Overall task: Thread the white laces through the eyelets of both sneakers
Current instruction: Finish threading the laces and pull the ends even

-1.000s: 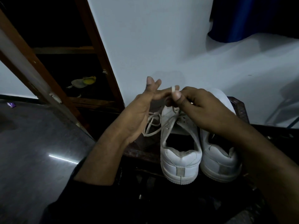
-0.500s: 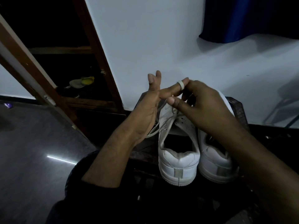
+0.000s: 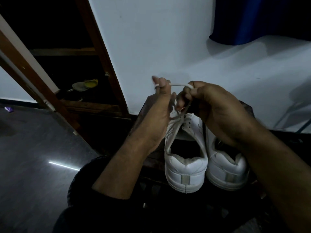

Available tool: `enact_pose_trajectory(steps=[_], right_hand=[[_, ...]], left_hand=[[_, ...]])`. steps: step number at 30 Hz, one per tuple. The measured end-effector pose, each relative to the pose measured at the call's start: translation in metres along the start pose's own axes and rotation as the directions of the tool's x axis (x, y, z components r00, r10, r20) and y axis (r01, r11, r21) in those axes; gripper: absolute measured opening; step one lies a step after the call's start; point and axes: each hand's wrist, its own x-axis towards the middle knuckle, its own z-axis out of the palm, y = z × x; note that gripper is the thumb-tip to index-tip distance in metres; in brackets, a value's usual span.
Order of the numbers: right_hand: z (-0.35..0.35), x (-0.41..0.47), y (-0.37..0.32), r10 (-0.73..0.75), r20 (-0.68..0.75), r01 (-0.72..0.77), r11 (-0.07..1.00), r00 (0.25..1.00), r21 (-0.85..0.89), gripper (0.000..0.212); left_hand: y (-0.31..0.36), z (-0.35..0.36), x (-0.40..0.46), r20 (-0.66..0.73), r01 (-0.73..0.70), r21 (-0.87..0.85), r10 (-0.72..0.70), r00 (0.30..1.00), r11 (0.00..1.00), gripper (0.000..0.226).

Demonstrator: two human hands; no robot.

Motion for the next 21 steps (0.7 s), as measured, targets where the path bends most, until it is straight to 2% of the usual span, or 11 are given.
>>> enact_pose_trajectory(steps=[2, 3, 5, 7, 9, 11, 12, 14, 16, 18, 21], right_hand=[[0.0, -0.003, -0.004, -0.028, 0.032, 0.03, 0.998, 0.999, -0.052, 0.036], [0.0, -0.004, -0.005, -0.048, 0.017, 0.05, 0.993, 0.999, -0.11, 0.041], [-0.003, -0.004, -0.005, -0.068, -0.042, 0.059, 0.979, 0.997, -0.196, 0.044], [-0.008, -0.004, -0.003, -0.066, -0.121, 0.03, 0.961, 0.991, -0.274, 0.043], [-0.013, -0.003, 0.001, -0.081, -0.157, 0.003, 0.895, 0.984, -0.445, 0.044], [-0.015, -0.003, 0.005, -0.086, -0.136, -0.011, 0.804, 0.987, -0.595, 0.043], [-0.015, -0.002, 0.007, -0.084, -0.115, -0.006, 0.783, 0.99, -0.622, 0.042], [-0.015, 0.0, 0.01, -0.086, -0.09, 0.01, 0.774, 0.992, -0.634, 0.04], [-0.016, 0.002, 0.011, -0.086, -0.076, 0.019, 0.78, 0.993, -0.625, 0.034], [-0.017, 0.002, 0.009, -0.082, -0.063, 0.024, 0.781, 0.995, -0.625, 0.028], [-0.022, -0.001, 0.004, -0.083, -0.076, 0.015, 0.766, 0.994, -0.642, 0.021]], left_hand=[[0.001, -0.004, 0.002, -0.12, 0.039, -0.038, -0.043, 0.992, 0.999, 0.127], [0.003, -0.007, 0.003, -0.234, 0.033, -0.059, -0.045, 0.971, 0.998, 0.117], [0.002, -0.016, 0.011, -0.458, -0.083, -0.133, 0.013, 0.889, 0.988, 0.085], [0.006, -0.022, 0.013, -0.537, -0.232, -0.275, 0.051, 0.842, 0.933, 0.066], [0.013, -0.024, 0.012, -0.474, -0.285, -0.424, 0.057, 0.879, 0.86, 0.049], [0.018, -0.023, 0.006, -0.358, -0.227, -0.436, 0.064, 0.932, 0.871, 0.03], [0.018, -0.021, 0.003, -0.299, -0.179, -0.34, 0.075, 0.951, 0.923, 0.027], [0.015, -0.015, 0.0, -0.185, -0.16, 0.032, 0.163, 0.969, 0.987, 0.023], [0.008, -0.01, -0.002, -0.003, -0.239, 0.329, 0.254, 0.967, 0.914, 0.022], [0.005, -0.009, -0.004, 0.082, -0.24, 0.445, 0.227, 0.97, 0.863, 0.027], [0.007, -0.016, -0.002, 0.075, -0.262, 0.448, 0.256, 0.964, 0.855, 0.017]])
